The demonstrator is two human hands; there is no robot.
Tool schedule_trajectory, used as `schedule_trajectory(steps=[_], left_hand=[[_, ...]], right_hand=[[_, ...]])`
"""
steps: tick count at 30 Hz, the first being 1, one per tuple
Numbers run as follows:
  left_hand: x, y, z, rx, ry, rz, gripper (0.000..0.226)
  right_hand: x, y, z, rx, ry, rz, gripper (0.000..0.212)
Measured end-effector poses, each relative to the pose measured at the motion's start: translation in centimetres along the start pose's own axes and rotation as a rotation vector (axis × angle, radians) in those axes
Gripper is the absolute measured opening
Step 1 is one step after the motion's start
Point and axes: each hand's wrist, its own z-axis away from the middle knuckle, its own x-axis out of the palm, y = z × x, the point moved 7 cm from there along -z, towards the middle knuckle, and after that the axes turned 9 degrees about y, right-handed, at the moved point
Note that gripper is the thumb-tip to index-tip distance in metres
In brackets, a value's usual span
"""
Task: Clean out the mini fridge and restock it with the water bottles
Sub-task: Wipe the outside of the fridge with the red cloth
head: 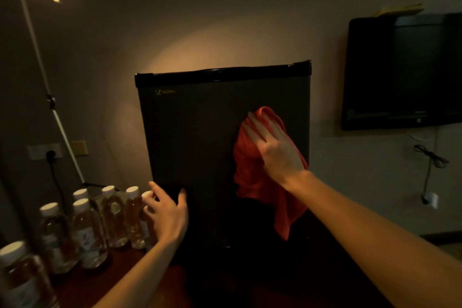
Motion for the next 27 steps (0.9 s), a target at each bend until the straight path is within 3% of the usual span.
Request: schedule_trajectory(steps=[3, 10, 15, 20, 24, 27], left_hand=[[0.2, 0.0, 0.2, -0.013, 0.019, 0.008, 0.081], [0.4, -0.6, 0.1, 0.003, 0.05, 0.057, 0.076], [0.6, -0.1, 0.3, -0.027, 0.081, 0.057, 0.074], [0.6, 0.0, 0.9, -0.007, 0.142, 0.057, 0.07], [0.5, 0.3, 1.0, 0.026, 0.198, 0.057, 0.085], [0.8, 0.7, 1.0, 0.032, 0.244, 0.059, 0.085]], right_hand=[[1.7, -1.4, 2.2, -0.015, 0.015, 0.007, 0.065], [3.6, -1.7, 5.4, -0.371, -0.043, 0.106, 0.059], [-0.6, 4.3, 2.6, -0.114, 0.171, -0.061, 0.058], [-2.0, 6.6, 0.9, -0.026, 0.326, -0.209, 0.058], [-0.8, 6.3, 2.3, -0.061, 0.33, -0.254, 0.057], [-0.8, 7.0, 2.9, -0.143, 0.342, -0.29, 0.062]])
